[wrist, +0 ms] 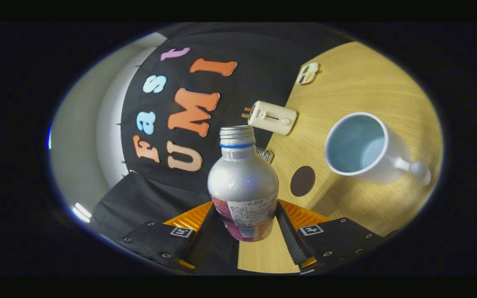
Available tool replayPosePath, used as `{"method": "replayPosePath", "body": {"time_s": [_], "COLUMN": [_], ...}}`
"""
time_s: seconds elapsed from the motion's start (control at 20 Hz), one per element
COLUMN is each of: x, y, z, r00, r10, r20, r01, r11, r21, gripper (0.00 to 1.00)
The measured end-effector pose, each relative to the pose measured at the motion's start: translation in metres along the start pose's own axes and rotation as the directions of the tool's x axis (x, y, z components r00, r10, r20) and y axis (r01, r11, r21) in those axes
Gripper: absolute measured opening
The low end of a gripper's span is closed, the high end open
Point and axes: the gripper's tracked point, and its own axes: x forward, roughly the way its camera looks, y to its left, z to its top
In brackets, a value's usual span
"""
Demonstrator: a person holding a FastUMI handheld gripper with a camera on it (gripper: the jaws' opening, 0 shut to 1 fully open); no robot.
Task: Take the bottle from table, then pour the juice into the cup, finally place the bottle on the coaster
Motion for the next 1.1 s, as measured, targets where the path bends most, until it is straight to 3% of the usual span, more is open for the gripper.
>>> {"method": "replayPosePath", "body": {"time_s": [0.2,0.45,0.75,1.1], "x": [0.016,0.04,0.063,0.085], "y": [0.006,0.008,0.009,-0.003], "z": [-0.007,-0.006,-0.004,0.02], "r00": [1.0,0.999,0.999,0.991], "r10": [0.002,-0.036,-0.037,-0.088], "r20": [0.002,0.012,0.012,0.106], "r01": [-0.002,0.038,0.038,0.137], "r11": [0.986,0.932,0.871,0.715], "r21": [-0.166,-0.36,-0.49,-0.685], "gripper": [0.78,0.78,0.78,0.78]}}
